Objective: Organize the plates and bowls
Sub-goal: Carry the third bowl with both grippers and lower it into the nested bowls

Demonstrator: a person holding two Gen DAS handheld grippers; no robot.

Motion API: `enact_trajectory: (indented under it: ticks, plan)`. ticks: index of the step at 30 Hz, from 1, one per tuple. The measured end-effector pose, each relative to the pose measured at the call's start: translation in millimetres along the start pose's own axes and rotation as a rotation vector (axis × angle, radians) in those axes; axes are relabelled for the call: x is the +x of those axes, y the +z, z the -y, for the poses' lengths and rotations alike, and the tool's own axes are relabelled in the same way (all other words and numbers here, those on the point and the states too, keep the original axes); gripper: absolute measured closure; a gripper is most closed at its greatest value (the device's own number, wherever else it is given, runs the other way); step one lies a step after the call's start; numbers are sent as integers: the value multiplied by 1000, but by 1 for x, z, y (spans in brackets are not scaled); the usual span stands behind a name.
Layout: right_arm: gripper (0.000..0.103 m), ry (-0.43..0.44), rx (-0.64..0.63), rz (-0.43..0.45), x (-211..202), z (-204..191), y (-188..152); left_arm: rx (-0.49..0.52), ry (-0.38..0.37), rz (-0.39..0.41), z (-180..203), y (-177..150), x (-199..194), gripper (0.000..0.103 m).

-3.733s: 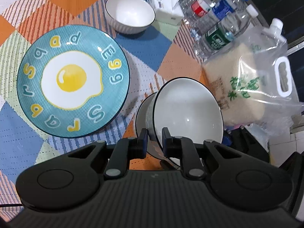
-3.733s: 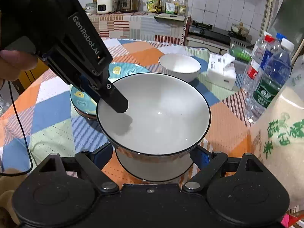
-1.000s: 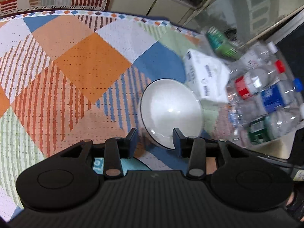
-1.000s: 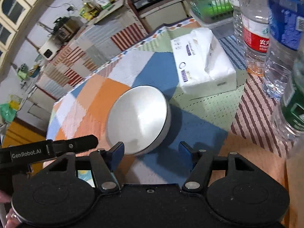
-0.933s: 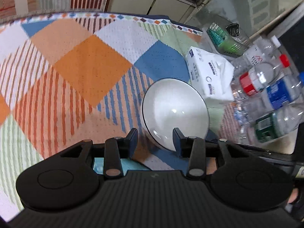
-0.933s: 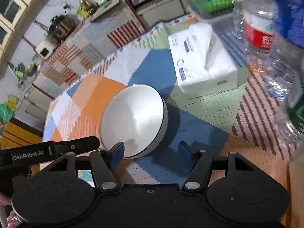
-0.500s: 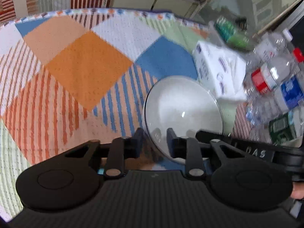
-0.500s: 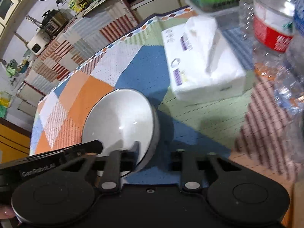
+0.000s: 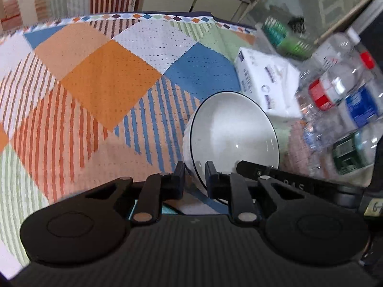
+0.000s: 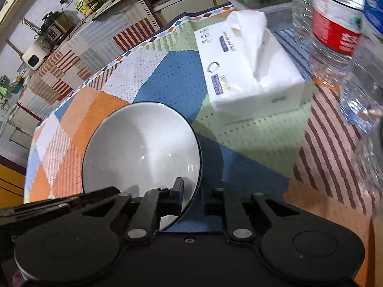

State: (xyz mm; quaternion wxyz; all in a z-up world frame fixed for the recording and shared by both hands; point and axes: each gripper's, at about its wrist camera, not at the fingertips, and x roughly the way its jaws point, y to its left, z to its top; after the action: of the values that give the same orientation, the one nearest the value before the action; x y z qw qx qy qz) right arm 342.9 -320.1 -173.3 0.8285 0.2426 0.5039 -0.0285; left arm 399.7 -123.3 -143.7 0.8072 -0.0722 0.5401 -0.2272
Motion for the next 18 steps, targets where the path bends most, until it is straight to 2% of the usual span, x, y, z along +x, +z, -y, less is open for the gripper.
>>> enact_trajectory:
  ticks: [4,9,18]
  plan:
    - [85,38,31,14,-24,7,-8,-34,-51,-10,2,-11,-18,87]
    - [84,51,42,4,-49,5,-24,-35,-71,34,12,-27,-50,87]
    - [84,142,21,97,-103,0,-67,7,-106,70,23,-64,-115,87]
